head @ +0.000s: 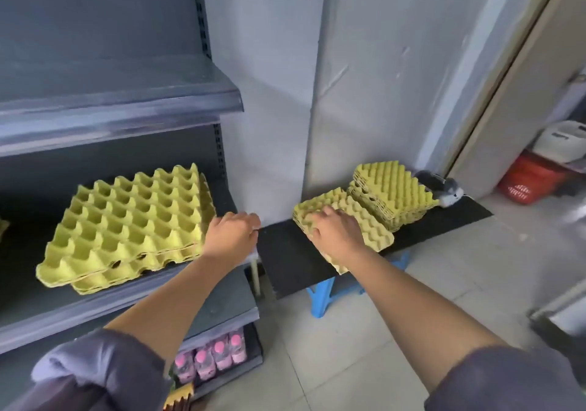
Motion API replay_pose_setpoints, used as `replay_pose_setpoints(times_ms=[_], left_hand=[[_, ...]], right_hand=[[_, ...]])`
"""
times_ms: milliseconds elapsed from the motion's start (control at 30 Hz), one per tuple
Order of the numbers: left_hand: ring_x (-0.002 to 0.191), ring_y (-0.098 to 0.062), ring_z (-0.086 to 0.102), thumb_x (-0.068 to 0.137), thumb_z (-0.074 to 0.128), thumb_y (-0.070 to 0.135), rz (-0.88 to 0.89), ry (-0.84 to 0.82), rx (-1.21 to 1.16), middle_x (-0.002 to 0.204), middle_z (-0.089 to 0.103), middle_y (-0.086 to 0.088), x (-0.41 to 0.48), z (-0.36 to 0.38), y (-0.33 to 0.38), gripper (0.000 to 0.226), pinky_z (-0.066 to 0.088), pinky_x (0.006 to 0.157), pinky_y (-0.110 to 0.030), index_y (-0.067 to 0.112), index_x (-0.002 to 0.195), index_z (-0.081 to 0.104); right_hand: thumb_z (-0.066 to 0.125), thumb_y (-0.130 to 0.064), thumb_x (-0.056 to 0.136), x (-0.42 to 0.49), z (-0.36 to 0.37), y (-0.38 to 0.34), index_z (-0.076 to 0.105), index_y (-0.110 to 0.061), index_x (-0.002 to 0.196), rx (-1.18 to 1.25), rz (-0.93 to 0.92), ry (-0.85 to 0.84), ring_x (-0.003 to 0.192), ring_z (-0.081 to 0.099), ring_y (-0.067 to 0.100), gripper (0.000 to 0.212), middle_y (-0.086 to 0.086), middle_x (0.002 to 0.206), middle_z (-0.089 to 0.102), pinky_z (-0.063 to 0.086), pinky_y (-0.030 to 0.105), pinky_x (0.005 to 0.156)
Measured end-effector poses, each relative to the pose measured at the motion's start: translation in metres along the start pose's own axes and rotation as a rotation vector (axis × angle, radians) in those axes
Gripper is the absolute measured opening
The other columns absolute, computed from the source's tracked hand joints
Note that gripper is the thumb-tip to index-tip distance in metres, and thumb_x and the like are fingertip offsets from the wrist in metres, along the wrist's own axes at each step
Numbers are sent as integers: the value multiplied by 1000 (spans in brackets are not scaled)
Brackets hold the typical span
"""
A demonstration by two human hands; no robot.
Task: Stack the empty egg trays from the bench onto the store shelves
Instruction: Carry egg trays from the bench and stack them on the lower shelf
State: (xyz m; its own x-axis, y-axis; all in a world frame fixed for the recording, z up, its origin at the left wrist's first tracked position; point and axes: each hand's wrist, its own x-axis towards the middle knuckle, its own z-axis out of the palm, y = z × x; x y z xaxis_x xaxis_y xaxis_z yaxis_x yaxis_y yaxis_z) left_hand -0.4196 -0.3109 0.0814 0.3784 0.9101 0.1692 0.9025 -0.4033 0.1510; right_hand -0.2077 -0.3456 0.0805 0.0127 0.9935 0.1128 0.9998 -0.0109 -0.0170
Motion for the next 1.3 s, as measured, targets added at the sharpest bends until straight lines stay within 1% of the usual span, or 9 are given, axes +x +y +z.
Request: replay_pose_setpoints(times_ms=[200,300,400,533,633,833,1100,1200,1300], left_hand=[[107,-22,53,95,37,21,204,-86,-58,114,62,2,89,59,68,30,35,86,-31,24,116,59],[110,-20,53,94,40,23,228,-193,-108,115,62,4,132,90,96,27,36,91,-32,25,113,59],[110,-18,54,94,42,28,197,-313,-154,116,61,5,169,122,114,26,39,92,-32,27,115,57],[112,-18,54,94,39,31,82,-485,-194,118,60,6,196,159,126,31,36,95,-33,31,122,51],[115,-17,52,94,40,31,-11,-551,-219,122,58,7,211,181,132,33,35,96,-33,33,127,48],[119,-19,49,94,42,26,-192,-604,-247,133,49,2,244,225,158,44,38,99,-36,32,137,37],[124,-22,41,93,46,26,-383,-624,-220,138,40,1,253,308,198,50,39,94,-36,31,141,33],[127,-25,35,91,47,23,-549,-603,-224,145,28,0,251,341,197,56,38,97,-40,32,143,28],[126,-34,37,92,45,23,-794,-606,-382,151,15,-8,251,376,191,69,38,100,-47,30,148,6]], right_hand=[[45,-26,95,31,28,102,58,-17,118,-44,88,-105,104,57,29,29,7,118,54,44,36,83],[45,-27,95,52,43,142,58,-17,120,-21,154,-189,109,54,30,30,7,121,52,45,38,88],[45,-29,96,71,58,179,54,-18,126,23,230,-236,115,51,31,33,7,125,50,44,39,90],[45,-30,97,93,80,221,47,-20,136,127,335,-336,126,42,32,41,11,140,40,43,41,97],[47,-27,95,112,98,251,47,-19,135,166,352,-372,124,43,31,41,11,138,42,44,41,95],[47,-28,95,160,141,317,43,-14,136,207,276,-467,115,49,32,43,14,127,45,47,41,91],[48,-27,95,182,226,385,39,-12,139,252,261,-560,116,51,32,47,16,132,43,48,40,91],[49,-27,95,186,262,397,40,-12,139,266,262,-556,120,48,32,48,15,138,40,47,41,92],[50,-27,93,189,298,407,32,-15,141,216,326,-604,120,45,36,53,16,138,38,46,43,93]])
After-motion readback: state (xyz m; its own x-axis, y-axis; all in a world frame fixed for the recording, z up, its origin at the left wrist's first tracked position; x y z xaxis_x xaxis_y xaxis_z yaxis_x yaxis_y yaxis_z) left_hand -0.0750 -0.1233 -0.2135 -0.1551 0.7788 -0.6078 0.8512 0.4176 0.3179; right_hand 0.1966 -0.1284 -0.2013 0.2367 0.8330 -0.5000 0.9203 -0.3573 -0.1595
